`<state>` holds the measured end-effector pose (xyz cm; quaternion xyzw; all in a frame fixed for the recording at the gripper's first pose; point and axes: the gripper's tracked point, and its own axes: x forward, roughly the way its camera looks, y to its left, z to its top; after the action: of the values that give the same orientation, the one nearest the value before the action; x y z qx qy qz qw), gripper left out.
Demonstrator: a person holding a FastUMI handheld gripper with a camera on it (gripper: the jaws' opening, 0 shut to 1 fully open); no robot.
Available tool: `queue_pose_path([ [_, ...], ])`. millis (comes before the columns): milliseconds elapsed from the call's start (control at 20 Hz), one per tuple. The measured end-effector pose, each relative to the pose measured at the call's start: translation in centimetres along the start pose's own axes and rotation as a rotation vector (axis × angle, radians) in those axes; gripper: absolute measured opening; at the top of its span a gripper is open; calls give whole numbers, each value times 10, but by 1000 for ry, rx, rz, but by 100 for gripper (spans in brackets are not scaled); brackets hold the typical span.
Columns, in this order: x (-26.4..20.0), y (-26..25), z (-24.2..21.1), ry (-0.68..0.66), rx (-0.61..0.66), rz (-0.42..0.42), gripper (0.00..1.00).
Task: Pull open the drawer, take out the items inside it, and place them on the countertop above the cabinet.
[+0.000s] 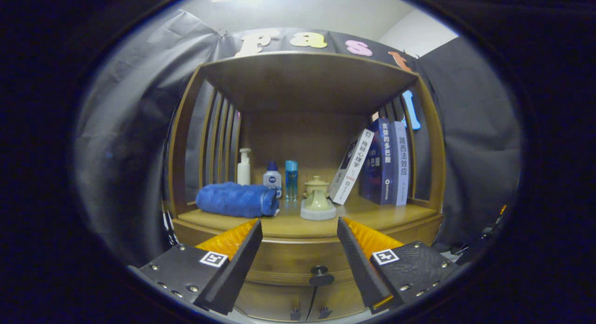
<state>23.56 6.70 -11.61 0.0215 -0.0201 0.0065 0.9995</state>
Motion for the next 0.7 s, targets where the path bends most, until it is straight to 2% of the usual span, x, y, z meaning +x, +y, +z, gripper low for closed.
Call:
queue_pose_path([
  [200, -28, -18, 47, -9, 7, -28, 97],
  [350, -54, -23, 76, -5, -34, -31, 97],
  [500, -87, -18, 102, 39, -85, -3, 97],
  [700, -133, -28, 138, 71, -27, -2, 97],
])
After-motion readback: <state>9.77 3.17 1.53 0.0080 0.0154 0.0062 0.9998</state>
